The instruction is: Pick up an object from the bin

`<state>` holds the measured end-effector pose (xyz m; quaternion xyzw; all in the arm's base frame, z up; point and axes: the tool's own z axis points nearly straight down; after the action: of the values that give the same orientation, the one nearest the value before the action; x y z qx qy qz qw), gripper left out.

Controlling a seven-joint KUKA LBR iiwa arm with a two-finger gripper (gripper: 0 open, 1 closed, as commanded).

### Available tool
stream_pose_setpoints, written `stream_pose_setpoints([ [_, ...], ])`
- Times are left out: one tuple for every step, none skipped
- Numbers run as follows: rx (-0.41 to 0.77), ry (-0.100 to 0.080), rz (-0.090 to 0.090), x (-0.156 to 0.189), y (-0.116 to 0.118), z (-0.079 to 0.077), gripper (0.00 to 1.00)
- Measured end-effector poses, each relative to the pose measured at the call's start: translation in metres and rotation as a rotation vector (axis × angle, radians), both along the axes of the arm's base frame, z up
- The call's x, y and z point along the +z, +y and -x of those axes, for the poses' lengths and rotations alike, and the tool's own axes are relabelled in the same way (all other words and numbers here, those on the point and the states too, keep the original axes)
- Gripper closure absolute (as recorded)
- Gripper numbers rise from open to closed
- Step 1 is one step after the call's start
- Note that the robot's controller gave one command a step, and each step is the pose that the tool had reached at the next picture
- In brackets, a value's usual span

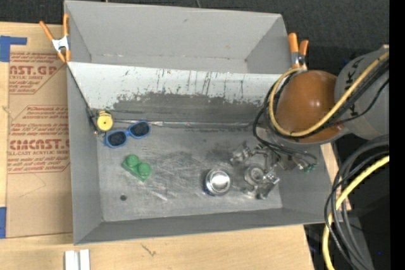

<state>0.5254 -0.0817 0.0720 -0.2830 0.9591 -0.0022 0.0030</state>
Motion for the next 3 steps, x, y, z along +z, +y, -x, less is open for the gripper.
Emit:
stream_pose_setpoints([
  [-0.117,0.001,-0.004,0.000,-0.049,-0.020,0.00],
  [-0.020,0.002,-0.004,0.001,-0.003,0.026,0.00],
  [-0.030,0.000,-0.010,0.000,-0.061,0.026,0.00],
])
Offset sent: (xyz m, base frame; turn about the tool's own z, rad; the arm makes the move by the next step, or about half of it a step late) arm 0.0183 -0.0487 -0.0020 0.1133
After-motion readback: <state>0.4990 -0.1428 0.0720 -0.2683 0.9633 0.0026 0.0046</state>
